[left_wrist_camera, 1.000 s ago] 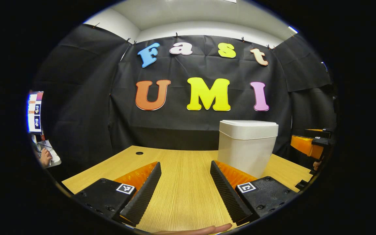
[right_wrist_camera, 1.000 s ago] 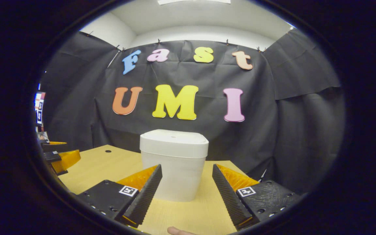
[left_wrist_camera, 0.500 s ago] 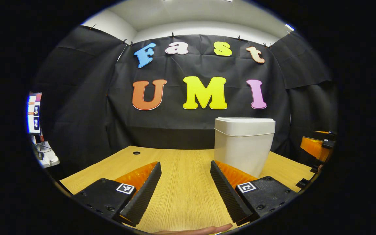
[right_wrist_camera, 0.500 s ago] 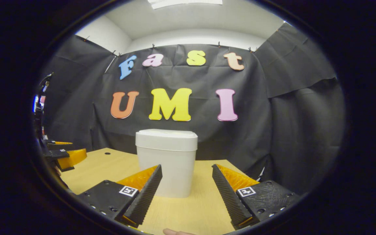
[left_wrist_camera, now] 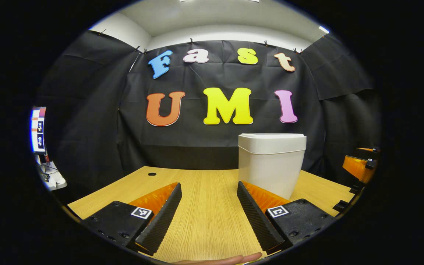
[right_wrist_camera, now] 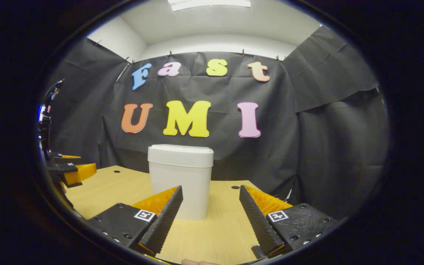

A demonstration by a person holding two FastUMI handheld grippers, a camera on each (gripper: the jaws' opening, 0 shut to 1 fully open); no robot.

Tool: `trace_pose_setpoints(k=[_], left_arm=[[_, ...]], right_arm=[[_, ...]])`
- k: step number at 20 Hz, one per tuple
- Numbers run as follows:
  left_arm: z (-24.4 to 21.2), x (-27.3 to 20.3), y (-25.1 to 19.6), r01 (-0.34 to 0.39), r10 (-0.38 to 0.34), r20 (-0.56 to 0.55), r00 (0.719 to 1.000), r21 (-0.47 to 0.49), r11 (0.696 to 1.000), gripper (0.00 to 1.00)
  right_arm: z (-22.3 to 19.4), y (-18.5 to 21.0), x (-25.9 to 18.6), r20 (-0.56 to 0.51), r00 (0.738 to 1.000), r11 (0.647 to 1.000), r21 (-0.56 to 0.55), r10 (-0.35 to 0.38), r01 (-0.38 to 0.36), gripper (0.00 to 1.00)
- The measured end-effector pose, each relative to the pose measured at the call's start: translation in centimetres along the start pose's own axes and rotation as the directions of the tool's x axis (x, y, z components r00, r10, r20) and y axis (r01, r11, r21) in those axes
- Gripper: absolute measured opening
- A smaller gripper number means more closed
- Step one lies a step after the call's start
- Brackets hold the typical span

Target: Press the lid of the desktop garbage bin to open it, pick up the crumpled paper on the desktop and throw it into the bin, then pick up the pop can on the desktop and drop it into the bin, and finally close the garbage bin lid.

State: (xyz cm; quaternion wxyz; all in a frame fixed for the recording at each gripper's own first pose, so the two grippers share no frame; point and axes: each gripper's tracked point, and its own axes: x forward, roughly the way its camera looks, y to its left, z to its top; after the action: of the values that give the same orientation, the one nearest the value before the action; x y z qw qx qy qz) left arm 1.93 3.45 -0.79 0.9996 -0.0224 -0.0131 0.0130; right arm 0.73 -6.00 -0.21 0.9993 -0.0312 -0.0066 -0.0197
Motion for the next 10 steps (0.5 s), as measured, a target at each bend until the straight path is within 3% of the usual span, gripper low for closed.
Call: trace_pose_setpoints(k=[10], left_arm=[[-0.6,0.6,-1.3,0.016,-0.016,-0.001,1.000,0.004,1.000,0.98]], right_arm=[[-0.1,0.8,0.6,0.027,0.999,0.999,-0.027,0.022,-0.022,0.95]])
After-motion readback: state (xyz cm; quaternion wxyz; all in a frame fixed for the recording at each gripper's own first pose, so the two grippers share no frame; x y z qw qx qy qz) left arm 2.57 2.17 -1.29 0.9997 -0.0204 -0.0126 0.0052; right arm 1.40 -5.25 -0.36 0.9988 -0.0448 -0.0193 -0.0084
